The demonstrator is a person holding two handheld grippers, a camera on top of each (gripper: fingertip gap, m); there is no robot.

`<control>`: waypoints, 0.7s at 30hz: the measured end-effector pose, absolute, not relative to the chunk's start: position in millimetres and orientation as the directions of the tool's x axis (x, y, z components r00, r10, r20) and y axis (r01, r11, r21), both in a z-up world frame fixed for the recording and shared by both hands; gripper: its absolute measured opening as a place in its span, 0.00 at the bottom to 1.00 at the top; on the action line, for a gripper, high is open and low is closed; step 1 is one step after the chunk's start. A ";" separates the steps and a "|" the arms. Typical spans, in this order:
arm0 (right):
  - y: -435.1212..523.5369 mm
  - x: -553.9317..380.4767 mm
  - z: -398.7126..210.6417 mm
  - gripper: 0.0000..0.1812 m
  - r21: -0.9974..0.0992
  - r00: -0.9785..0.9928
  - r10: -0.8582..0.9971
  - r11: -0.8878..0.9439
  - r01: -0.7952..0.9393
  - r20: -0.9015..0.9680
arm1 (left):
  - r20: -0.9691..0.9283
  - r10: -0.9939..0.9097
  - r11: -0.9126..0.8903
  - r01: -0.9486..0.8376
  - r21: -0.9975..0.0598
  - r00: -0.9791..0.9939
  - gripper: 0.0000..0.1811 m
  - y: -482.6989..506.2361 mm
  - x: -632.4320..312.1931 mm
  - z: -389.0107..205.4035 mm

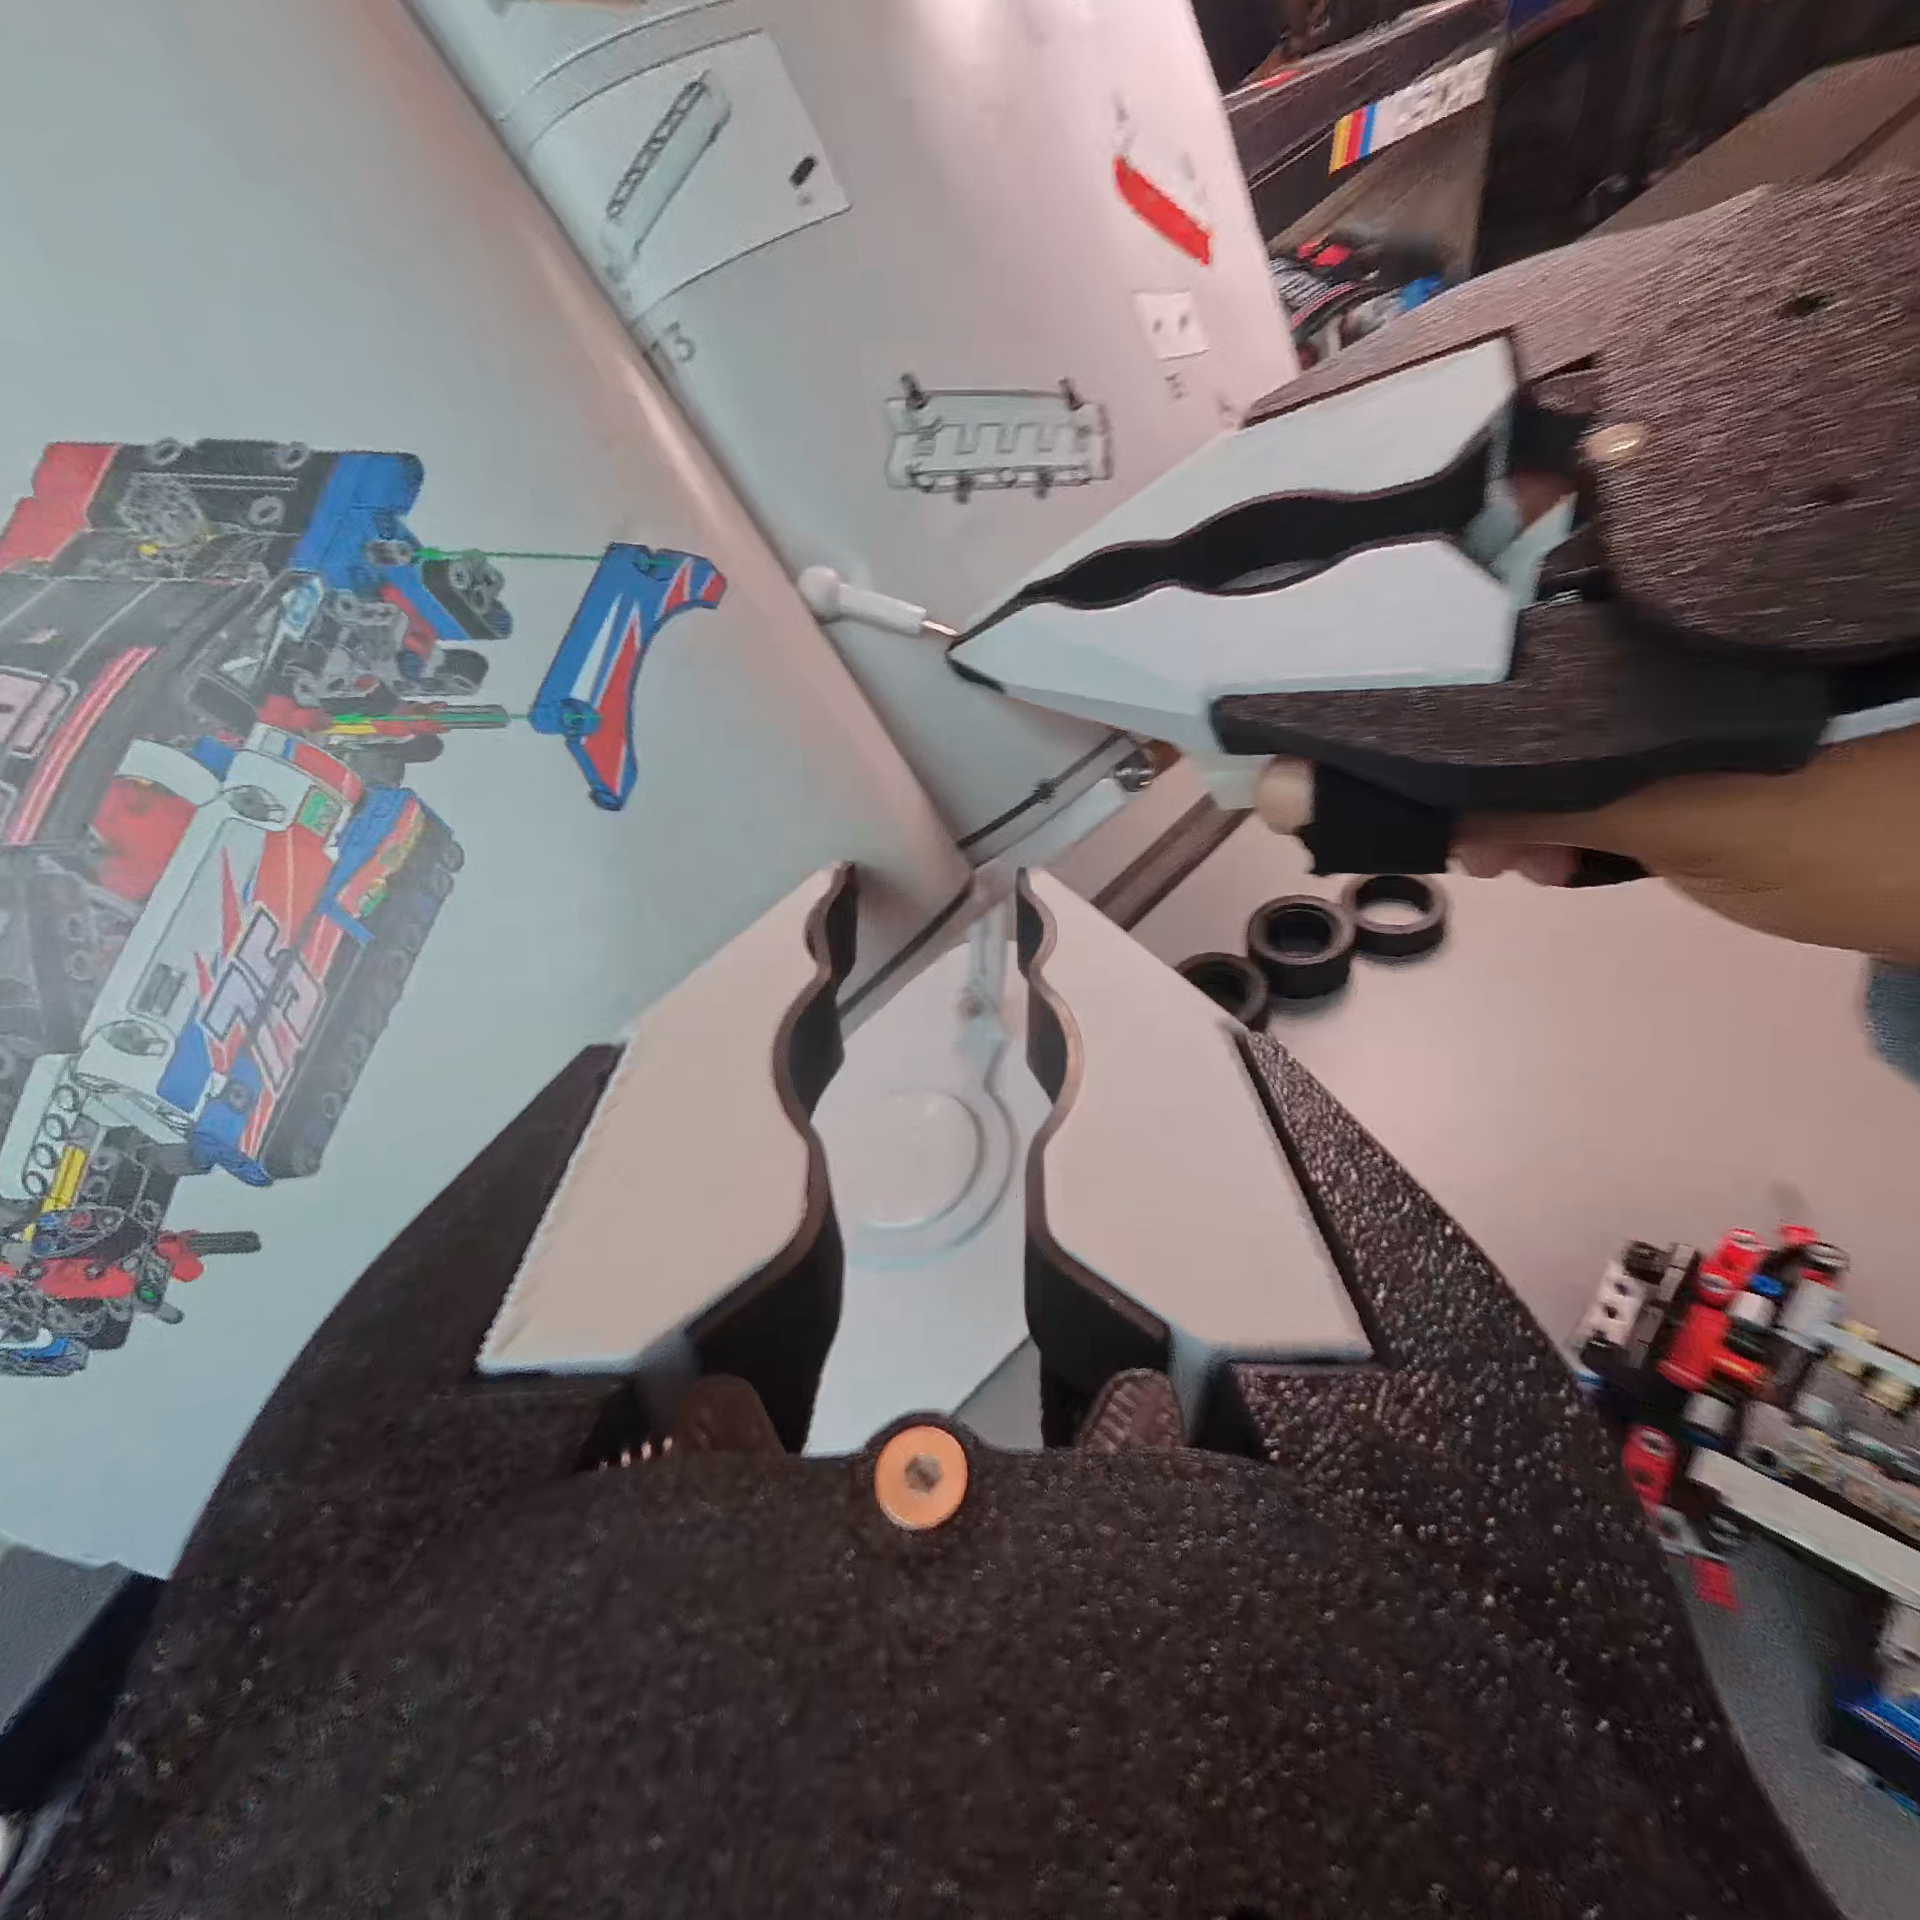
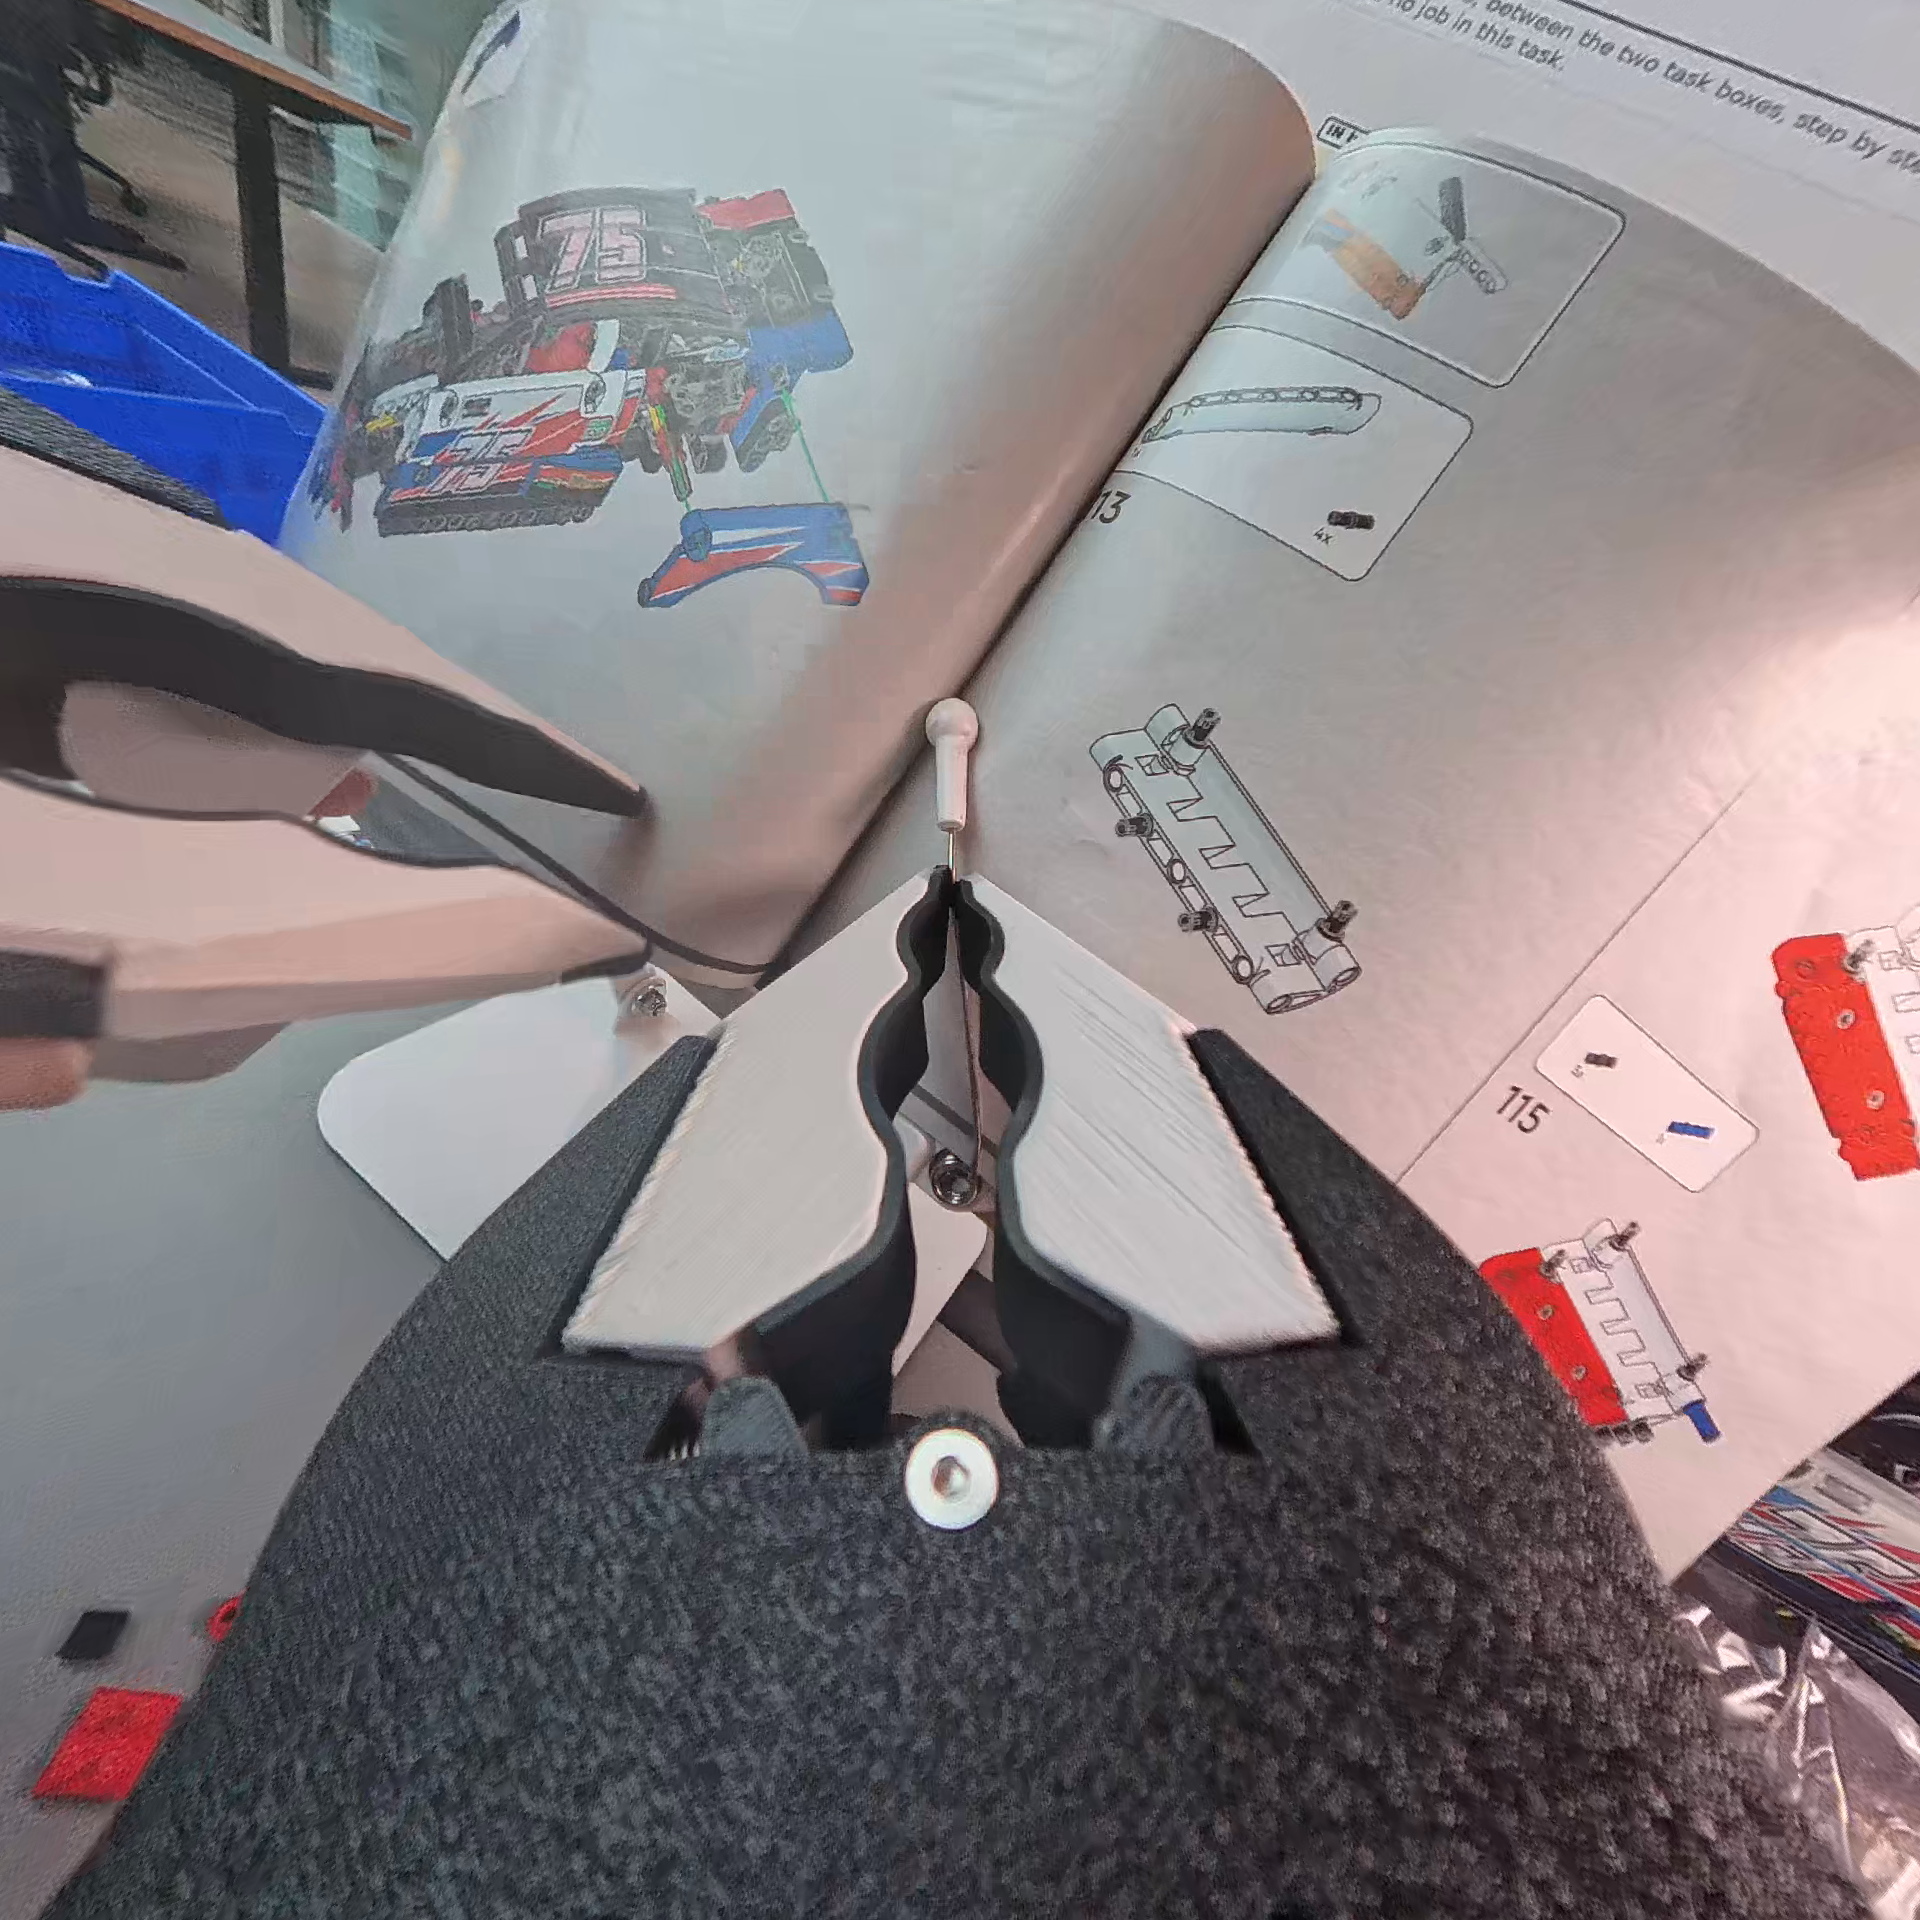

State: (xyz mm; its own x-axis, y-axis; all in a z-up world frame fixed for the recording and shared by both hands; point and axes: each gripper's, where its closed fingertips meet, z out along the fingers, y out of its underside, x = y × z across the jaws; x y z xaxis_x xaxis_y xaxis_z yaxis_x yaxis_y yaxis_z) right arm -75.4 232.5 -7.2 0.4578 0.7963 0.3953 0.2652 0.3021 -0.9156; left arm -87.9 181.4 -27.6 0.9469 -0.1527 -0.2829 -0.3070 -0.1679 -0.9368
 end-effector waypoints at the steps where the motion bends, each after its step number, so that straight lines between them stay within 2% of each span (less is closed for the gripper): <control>1: 232.8 -75.4 -7.1 0.00 -0.922 0.462 0.801 0.290 0.256 0.381 | -0.310 -0.116 -0.171 -0.327 -0.929 0.943 0.14 187.0 -98.4 -29.2; 4: 232.8 -75.5 -7.1 0.00 -0.942 0.471 0.817 0.257 0.217 0.331 | -0.357 -0.046 -0.180 -0.359 -0.916 0.933 0.09 192.2 -126.3 -33.8; 6: 233.3 -76.0 -7.1 0.01 -0.948 0.478 0.819 0.254 0.193 0.317 | -0.331 -0.031 -0.165 -0.332 -0.929 0.943 0.01 189.8 -139.4 -33.0; 7: 233.4 -76.2 -7.0 0.01 -0.953 0.482 0.822 0.244 0.181 0.302 | -0.297 -0.039 -0.163 -0.300 -0.940 0.954 0.00 188.7 -143.5 -32.9; 12: 233.6 -75.9 -6.8 0.01 -0.977 0.486 0.848 0.172 0.123 0.211 | -0.148 -0.084 -0.166 -0.160 -0.973 0.985 0.00 187.7 -147.9 -32.5; 19: 231.8 -76.1 -7.6 0.00 -0.937 0.484 0.803 0.282 0.205 0.348 | -0.177 -0.081 -0.178 -0.189 -0.966 0.981 0.03 188.4 -146.1 -35.6; 21: 231.3 -76.6 -8.2 0.00 -0.944 0.477 0.815 0.270 0.190 0.329 | -0.176 -0.076 -0.181 -0.187 -0.966 0.982 0.03 188.2 -146.4 -35.7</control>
State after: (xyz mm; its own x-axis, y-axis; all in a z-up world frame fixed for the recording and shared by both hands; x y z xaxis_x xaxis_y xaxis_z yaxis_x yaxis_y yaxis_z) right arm -76.6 231.3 -8.2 0.4770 0.8149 0.3292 0.1898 0.2703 -0.9439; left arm -146.4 188.2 -35.7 0.9816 -0.0756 -0.1756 -0.1867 -0.1808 -0.9656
